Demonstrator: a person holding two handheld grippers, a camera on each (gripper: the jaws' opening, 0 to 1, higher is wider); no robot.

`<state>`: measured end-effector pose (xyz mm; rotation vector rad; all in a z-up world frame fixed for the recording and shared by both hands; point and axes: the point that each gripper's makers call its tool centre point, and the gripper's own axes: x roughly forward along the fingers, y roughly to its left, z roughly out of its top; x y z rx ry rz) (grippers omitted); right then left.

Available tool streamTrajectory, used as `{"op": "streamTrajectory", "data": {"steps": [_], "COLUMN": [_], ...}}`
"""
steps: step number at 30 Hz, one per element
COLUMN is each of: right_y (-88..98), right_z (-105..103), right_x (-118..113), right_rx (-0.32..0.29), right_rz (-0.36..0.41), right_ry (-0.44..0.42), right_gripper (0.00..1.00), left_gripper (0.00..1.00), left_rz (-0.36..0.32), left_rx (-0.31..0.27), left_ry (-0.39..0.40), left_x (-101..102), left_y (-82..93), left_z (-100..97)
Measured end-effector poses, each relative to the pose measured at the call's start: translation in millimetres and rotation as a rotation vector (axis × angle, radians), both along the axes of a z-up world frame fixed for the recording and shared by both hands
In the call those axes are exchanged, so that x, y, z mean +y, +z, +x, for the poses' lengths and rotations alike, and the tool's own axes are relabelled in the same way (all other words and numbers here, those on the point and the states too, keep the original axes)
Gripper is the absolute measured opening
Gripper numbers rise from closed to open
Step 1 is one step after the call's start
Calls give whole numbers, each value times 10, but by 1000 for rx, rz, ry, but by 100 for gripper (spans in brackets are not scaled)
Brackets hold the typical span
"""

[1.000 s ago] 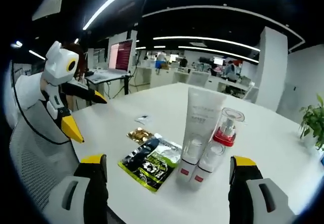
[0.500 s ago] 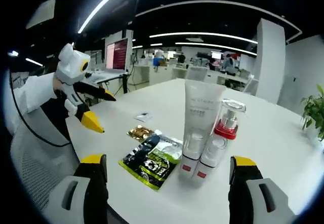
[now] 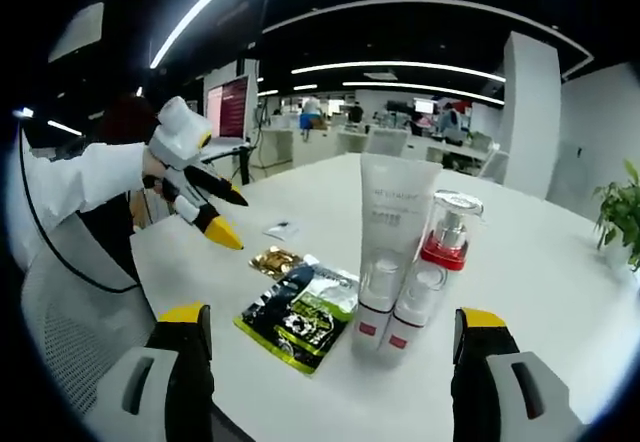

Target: Arrange the skincare products in the storage area until every visible bottle or jar stands upright without overlapping.

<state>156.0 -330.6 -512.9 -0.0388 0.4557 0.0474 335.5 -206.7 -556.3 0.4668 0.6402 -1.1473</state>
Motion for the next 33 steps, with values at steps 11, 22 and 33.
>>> {"op": "streamTrajectory", "data": {"steps": [11, 22, 33], "right_y": [14, 8, -12], "right_z": [-4, -6, -13], "right_x": [-8, -32, -56], "right_rx": [-6, -5, 6], "right_rz": [3, 16, 27], "right_ry": [-12, -25, -37], "right_gripper": [100, 100, 100], "left_gripper": [75, 64, 58], "left_rz": [11, 103, 252], "left_rx": [-5, -26, -83], "left_ry": [197, 34, -217], "left_x": [-6, -89, -103], "left_y": [-195, -347, -426], "left_z": [718, 807, 821]}}
